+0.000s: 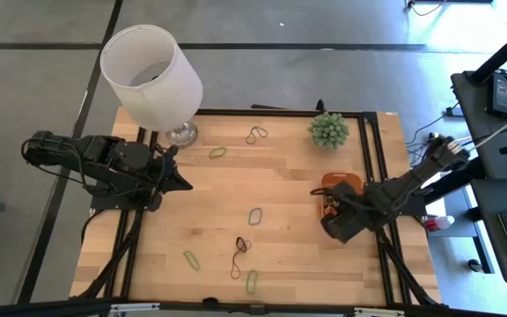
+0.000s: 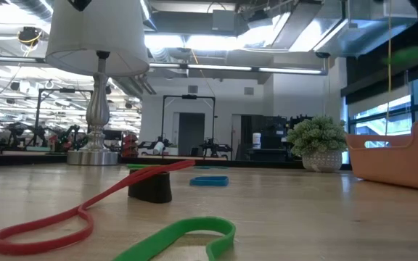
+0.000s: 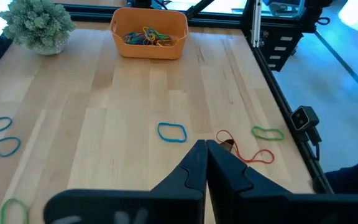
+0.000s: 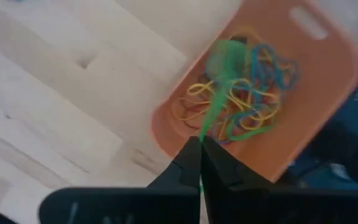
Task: Pick and place rubber bands into bin
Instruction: Put the green rubber band into the orange bin
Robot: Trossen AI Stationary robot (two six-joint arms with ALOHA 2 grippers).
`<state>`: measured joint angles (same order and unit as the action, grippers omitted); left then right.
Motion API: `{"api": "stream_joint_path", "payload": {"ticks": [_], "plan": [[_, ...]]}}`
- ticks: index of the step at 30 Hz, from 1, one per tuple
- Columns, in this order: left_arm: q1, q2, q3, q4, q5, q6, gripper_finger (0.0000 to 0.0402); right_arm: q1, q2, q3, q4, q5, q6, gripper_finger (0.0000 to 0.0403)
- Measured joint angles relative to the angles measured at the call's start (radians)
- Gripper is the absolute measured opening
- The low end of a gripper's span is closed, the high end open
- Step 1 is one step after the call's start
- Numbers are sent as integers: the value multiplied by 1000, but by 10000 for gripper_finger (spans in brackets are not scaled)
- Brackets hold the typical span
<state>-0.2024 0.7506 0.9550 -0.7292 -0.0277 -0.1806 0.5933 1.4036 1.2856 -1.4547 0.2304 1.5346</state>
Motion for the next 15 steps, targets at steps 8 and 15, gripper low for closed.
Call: {"api": "stream_joint_path", "payload": {"ticks": [8,15], "plan": [[0,0,0,0,-6,1,2,-95,-222,-403,256,-130,59,0],[0,0,0,0,-50,0,5,-197,-267,-578,320,-149,55,14]]}}
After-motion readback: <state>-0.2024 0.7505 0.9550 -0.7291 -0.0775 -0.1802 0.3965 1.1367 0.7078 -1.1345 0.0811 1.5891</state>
